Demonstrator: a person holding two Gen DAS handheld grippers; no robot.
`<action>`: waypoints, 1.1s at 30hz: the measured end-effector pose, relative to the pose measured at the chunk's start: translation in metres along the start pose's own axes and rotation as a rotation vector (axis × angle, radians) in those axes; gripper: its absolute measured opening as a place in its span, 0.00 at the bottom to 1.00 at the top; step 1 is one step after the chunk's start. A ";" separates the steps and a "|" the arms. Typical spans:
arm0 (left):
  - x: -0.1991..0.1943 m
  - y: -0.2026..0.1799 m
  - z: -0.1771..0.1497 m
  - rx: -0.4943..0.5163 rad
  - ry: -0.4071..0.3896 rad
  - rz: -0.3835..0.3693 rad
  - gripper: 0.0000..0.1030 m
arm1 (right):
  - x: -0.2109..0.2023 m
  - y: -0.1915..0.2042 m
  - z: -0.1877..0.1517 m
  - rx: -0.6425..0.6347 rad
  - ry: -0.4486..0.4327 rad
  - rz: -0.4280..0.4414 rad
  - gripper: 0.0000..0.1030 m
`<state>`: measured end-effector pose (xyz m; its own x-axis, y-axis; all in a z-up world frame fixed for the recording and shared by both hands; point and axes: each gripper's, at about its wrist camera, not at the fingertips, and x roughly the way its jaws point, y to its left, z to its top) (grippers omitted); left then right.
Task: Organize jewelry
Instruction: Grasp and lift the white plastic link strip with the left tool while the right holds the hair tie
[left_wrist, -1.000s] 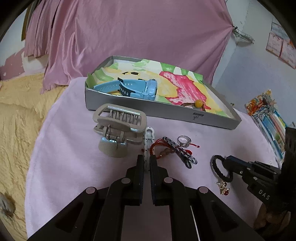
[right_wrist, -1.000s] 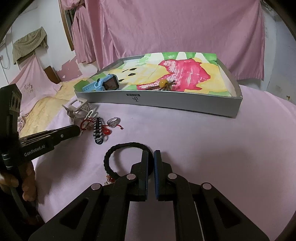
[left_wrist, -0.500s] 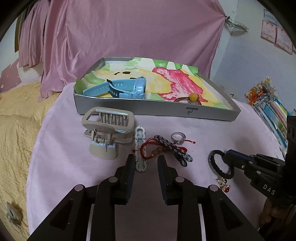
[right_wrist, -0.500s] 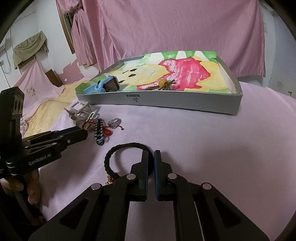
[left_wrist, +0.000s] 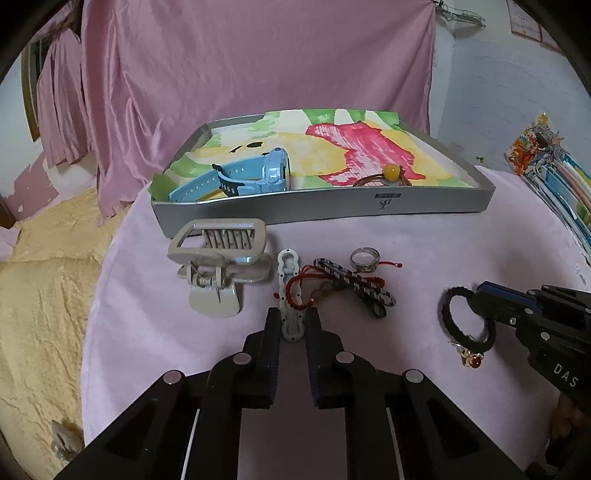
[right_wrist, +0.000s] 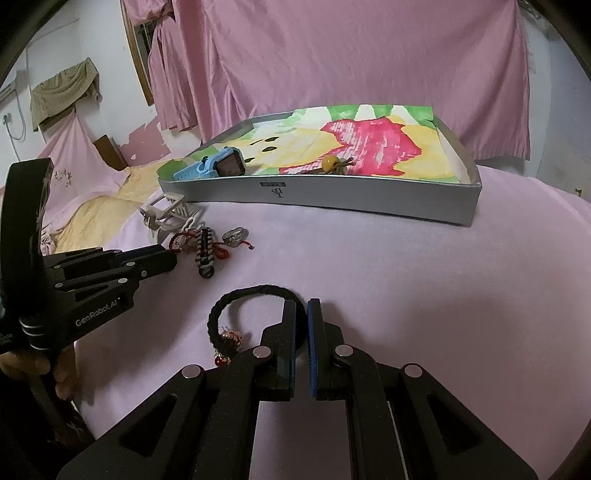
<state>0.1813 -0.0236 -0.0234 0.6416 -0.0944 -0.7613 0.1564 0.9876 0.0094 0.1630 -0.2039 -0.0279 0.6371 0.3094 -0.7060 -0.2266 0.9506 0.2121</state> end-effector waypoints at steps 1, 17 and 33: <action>-0.002 0.001 -0.002 -0.012 -0.002 -0.008 0.12 | 0.000 -0.001 0.000 0.003 -0.001 0.004 0.05; -0.048 0.015 -0.026 -0.127 -0.130 -0.083 0.11 | -0.024 -0.008 0.009 0.019 -0.117 0.033 0.05; -0.024 0.014 -0.028 -0.117 -0.024 -0.066 0.01 | -0.017 -0.011 0.008 0.034 -0.098 0.056 0.05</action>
<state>0.1465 -0.0043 -0.0231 0.6506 -0.1615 -0.7421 0.1111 0.9868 -0.1174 0.1609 -0.2197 -0.0133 0.6935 0.3618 -0.6230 -0.2400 0.9314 0.2738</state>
